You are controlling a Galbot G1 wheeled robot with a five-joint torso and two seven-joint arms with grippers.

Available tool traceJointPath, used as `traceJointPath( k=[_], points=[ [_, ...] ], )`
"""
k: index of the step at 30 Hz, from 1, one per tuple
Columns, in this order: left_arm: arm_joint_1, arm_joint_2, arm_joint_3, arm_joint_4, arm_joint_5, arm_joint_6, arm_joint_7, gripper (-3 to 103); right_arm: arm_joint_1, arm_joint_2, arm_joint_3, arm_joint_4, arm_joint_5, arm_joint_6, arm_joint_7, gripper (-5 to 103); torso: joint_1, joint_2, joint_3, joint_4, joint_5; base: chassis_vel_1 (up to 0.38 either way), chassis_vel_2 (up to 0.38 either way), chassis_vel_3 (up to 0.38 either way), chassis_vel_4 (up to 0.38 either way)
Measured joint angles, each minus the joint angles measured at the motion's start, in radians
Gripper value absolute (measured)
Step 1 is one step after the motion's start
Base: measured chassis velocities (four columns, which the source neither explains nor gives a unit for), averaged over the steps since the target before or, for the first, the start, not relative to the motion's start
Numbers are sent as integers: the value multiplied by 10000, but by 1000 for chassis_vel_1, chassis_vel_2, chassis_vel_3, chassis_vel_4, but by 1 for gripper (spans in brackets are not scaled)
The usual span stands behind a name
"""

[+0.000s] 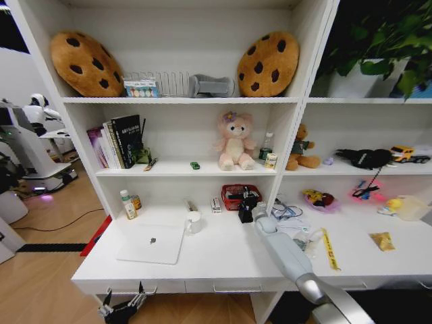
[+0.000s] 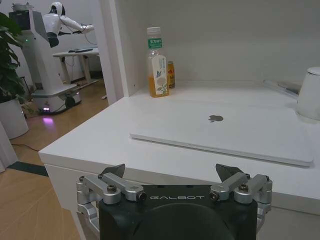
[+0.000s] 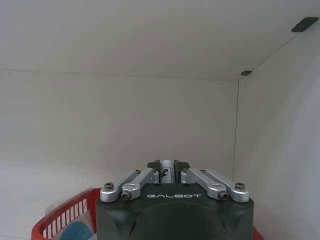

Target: Organize the objects on the table.

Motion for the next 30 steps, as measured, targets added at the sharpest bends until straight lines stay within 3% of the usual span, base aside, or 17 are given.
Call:
traceJointPath(
  k=[4, 11, 14, 15, 19, 22, 28, 30],
  points=[
    [-8, 7, -12, -1, -7, 5, 0, 99, -54, -40, 22, 84, 46, -31, -54, 25, 0, 0, 0, 1, 0, 0, 0, 0, 0],
    [-18, 8, -44, -43, -66, 25, -19, 99, -156, -121, 42, 246, 152, -75, -103, 57, 0, -1, 0, 2, 0, 0, 0, 0, 0],
    [-18, 11, -45, -42, -68, 25, -21, 99, -283, -249, 43, 556, 287, -168, -116, 62, 0, 0, 0, 3, 2, 0, 0, 0, 0],
    [-19, 13, -42, -42, -68, 26, -23, 99, -556, -497, 129, 1145, 520, -287, -343, 73, 0, -1, 0, 2, 0, 0, 0, 0, 0],
    [-24, 27, -29, -42, -68, 31, -25, 99, -1095, -880, 432, 2361, 766, -698, -672, 79, 0, 0, 0, -1, 3, 0, 0, 0, 0],
    [-35, 67, 6, -35, -63, 37, -31, 99, -2322, -1604, 936, 4472, 1190, -1635, -590, 95, 0, 0, -2, -2, -2, 0, 0, 0, 0],
    [-43, 81, 6, -131, -60, 38, -37, 99, -4072, -2144, 1603, 6617, 1332, -2212, 8, 100, -1, 0, -1, -3, 5, 0, 0, 0, 0],
    [-33, 88, -41, -232, -73, 23, -38, 99, -5177, -2368, 2170, 8091, 1366, -2482, 430, 100, -1, 1, -2, 3, -3, 0, 0, 0, 0]
  ],
)
